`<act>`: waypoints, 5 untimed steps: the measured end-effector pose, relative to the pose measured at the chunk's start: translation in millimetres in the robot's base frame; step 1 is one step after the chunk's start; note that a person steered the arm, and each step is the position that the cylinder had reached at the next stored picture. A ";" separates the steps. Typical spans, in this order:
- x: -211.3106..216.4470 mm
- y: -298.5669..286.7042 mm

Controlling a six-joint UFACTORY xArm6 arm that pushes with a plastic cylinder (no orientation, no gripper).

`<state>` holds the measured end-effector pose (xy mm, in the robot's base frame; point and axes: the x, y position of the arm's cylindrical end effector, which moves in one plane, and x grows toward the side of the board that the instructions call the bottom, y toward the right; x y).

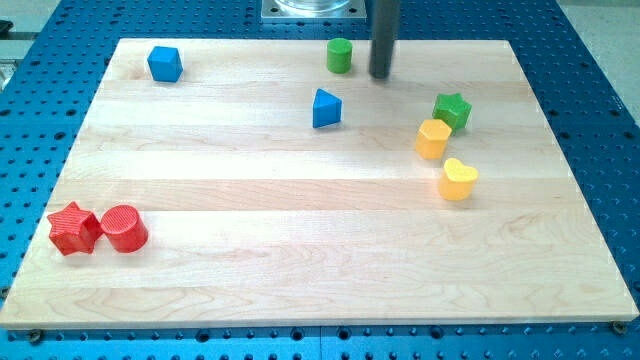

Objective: Move the heart to the top right of the board

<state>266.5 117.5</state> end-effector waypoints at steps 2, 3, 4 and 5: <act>91.8 186.3; 210.1 192.8; 220.8 105.6; 203.6 0.6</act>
<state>470.1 118.2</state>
